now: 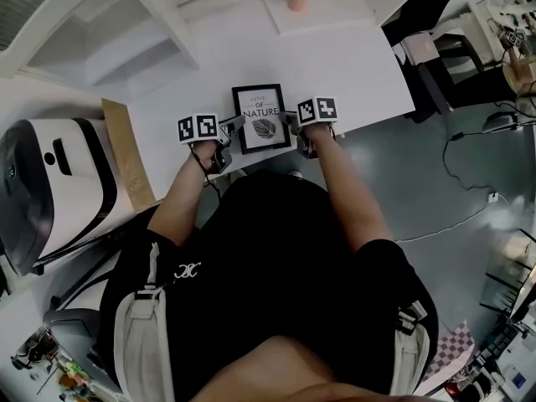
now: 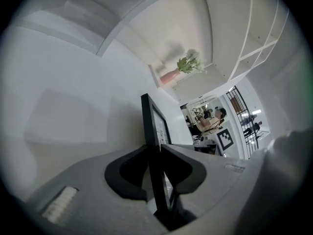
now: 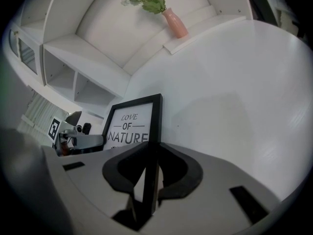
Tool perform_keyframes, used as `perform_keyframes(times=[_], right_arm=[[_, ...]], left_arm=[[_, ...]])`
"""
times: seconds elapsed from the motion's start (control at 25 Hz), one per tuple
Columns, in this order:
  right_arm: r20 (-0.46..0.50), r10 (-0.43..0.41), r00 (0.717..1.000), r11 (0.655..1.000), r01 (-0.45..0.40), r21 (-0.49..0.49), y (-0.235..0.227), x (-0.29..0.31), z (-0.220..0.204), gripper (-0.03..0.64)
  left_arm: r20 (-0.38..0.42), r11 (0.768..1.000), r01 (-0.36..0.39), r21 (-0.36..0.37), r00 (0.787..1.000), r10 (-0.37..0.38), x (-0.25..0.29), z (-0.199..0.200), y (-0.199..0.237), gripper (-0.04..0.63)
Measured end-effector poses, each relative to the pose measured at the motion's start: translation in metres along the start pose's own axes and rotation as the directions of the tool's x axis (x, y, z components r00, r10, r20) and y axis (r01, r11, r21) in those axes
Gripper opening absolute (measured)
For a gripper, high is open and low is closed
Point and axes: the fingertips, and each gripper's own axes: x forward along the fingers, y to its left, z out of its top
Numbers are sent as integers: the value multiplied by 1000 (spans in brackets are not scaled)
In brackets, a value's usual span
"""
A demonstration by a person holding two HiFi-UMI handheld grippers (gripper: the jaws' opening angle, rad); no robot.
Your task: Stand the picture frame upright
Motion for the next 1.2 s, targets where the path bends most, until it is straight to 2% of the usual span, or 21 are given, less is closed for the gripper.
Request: perform_keyframes(times=[0.24,0.36,0.56,0.72,0.84,0.92,1.08,1.12,1.2], right_arm=[[15,17,1000,1000,-18,24,-2,0,3,74],[51,0,999,1000,-1,22,-2,-7,4,71],[176,-6,984,998,18,-66,15,-39,35,71],[311,-21,950,986,72,-152,37,-69,65,70],[440,-30,897,952,161,-262,61,-97,89,69],[542,-21,840,909,242,-340,82,-120,103,69],[724,33,689,811,404,-422,129,-171,125,69],[748,48,662,799,424,-426,138,-179,129,69],[776,75,626,791,437,-429,152,-190,133,69]], left_arm=[[45,1000,0,22,999,-1,-1,8,-7,91],[52,998,2,62,999,-5,-2,11,-18,87],[113,973,8,230,993,-35,-14,35,-55,84],[211,926,-38,375,976,-46,-30,59,-79,84],[279,881,-67,469,957,-76,-46,75,-102,84],[339,847,-101,521,936,-97,-60,86,-119,84],[476,760,-206,616,867,-151,-93,108,-158,84],[503,739,-233,632,849,-163,-101,112,-166,84],[549,703,-285,652,817,-178,-114,119,-178,84]])
